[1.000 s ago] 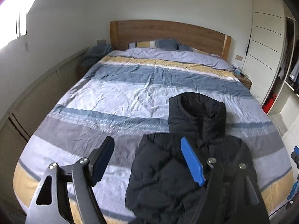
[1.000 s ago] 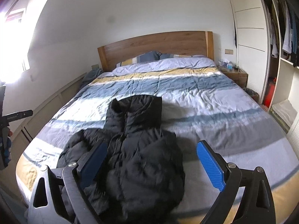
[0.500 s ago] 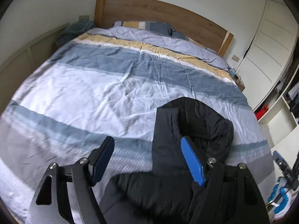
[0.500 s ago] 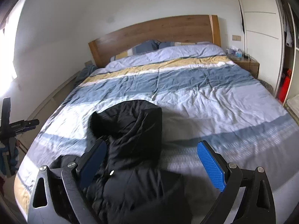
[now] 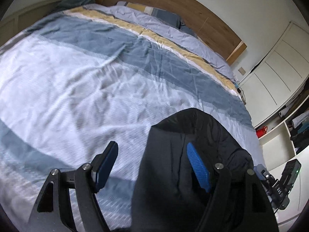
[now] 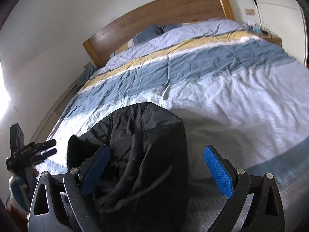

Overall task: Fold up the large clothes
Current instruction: 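Lift the hem with both grippers and fold it toward the hood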

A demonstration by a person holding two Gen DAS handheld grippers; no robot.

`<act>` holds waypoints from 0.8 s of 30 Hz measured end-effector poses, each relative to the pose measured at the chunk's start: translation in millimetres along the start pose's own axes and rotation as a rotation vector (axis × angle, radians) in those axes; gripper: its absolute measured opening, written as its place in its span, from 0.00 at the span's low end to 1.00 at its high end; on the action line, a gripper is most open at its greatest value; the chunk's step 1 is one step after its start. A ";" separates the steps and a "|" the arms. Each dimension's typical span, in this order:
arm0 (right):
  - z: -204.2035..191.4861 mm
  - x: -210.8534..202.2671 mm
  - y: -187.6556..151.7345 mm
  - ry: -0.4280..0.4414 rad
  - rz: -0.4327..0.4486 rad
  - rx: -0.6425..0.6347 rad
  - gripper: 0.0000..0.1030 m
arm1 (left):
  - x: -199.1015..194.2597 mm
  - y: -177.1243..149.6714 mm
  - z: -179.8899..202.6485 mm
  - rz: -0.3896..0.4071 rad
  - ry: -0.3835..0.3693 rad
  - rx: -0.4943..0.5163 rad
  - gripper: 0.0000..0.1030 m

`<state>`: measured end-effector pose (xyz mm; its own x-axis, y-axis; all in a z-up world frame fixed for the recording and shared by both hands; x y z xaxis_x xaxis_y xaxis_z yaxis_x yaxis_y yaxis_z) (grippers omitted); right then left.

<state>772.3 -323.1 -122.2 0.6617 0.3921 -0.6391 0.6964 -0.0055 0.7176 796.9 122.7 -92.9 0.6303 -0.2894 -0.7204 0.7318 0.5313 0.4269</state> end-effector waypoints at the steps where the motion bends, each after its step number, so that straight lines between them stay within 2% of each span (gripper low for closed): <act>1: 2.2 7.8 0.0 0.008 -0.003 0.007 0.94 | 9.4 -0.5 0.3 -0.009 -0.010 -0.013 0.70; 6: 6.2 42.4 -3.5 0.052 -0.028 0.021 0.93 | 51.0 -8.2 2.5 -0.054 -0.050 -0.054 0.70; 8: 6.0 52.7 -6.1 0.074 -0.043 0.026 0.87 | 64.6 -14.1 2.4 -0.084 -0.067 -0.077 0.70; 10: 6.8 61.5 -7.6 0.089 -0.066 0.036 0.67 | 73.8 -18.7 3.7 -0.105 -0.080 -0.086 0.70; 11: 6.4 63.5 -8.1 0.089 -0.071 0.035 0.65 | 76.7 -21.1 5.5 -0.113 -0.075 -0.081 0.70; 14: 4.6 64.7 -6.4 0.095 -0.080 0.024 0.46 | 80.1 -30.1 15.9 -0.139 -0.086 -0.063 0.68; 16: 0.6 61.5 -5.1 0.114 -0.082 0.013 0.27 | 73.4 -34.2 24.8 -0.144 -0.107 -0.047 0.67; 19: -7.0 48.9 -3.2 0.113 -0.097 -0.020 0.20 | 58.0 -36.2 38.4 -0.129 -0.091 0.000 0.52; 21: -12.8 35.9 -1.4 0.117 -0.098 -0.040 0.18 | 46.6 -39.1 42.5 -0.131 -0.079 0.010 0.36; 24: -27.1 8.1 0.9 0.134 -0.087 -0.070 0.17 | 22.3 -45.2 46.4 -0.125 -0.076 0.031 0.28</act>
<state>770.8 -295.0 -119.2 0.5537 0.5072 -0.6604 0.7251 0.0963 0.6819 789.9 55.3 -102.9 0.5504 -0.4119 -0.7263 0.8129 0.4627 0.3537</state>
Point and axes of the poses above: each gripper's, at about its wrist camera, not at the fingertips, and x roughly the way its jaws point, z to its right, y to its top, the point moved 3 cm from there along x, roughly the way its jaws point, and after that the axes turned 12 degrees about -x, right-handed, at the moved point
